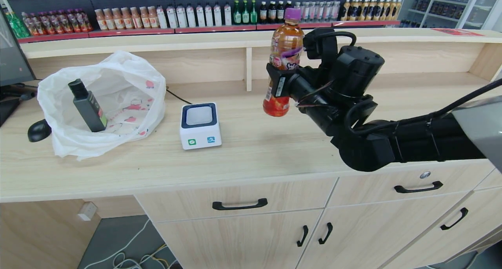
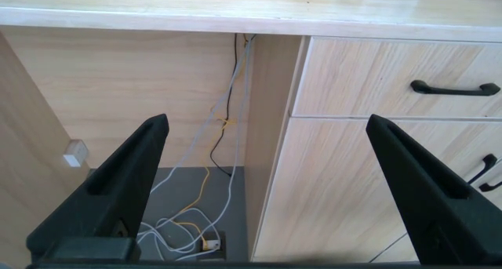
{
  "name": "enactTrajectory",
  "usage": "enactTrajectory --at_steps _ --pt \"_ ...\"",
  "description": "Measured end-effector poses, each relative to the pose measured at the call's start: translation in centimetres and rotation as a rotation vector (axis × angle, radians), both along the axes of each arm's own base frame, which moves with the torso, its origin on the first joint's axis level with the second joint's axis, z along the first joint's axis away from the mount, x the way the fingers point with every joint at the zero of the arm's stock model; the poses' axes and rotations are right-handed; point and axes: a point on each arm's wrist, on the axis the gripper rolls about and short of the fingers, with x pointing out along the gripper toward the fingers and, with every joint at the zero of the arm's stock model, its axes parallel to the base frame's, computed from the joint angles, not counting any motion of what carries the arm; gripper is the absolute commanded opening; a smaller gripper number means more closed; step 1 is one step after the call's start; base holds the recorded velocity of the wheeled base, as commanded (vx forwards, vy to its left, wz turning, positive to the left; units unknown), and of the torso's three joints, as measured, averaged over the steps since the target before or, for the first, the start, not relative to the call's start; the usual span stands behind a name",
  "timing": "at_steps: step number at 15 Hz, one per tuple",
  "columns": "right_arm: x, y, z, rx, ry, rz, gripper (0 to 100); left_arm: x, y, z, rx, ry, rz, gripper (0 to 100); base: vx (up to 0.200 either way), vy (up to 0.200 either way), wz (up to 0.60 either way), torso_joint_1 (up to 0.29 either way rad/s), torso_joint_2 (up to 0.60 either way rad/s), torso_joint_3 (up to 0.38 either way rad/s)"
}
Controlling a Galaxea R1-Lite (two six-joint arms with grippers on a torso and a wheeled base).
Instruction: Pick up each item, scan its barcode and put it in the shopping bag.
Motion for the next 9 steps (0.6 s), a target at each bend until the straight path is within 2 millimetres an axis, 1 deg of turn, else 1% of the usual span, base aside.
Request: enactTrajectory --at_steps 3,6,9 --pt "-2.3 -1.1 0.3 -0.036 0.021 0.004 0 0.0 0.0 0.0 0.0 0.0 0.0 100 0.0 0.0 0.0 0.0 0.0 0.0" --pt "-5.5 -2.1 0.3 -0.07 0.04 0.019 0 0.0 0.0 0.0 0.0 0.0 -0.001 100 0.0 0.0 0.0 0.0 0.0 0.0" --pt "-8.6 -3.4 -0.4 -0.098 0.033 0.036 0 0.0 0.0 0.0 0.0 0.0 0.0 100 0.0 0.0 0.0 0.0 0.0 0.0"
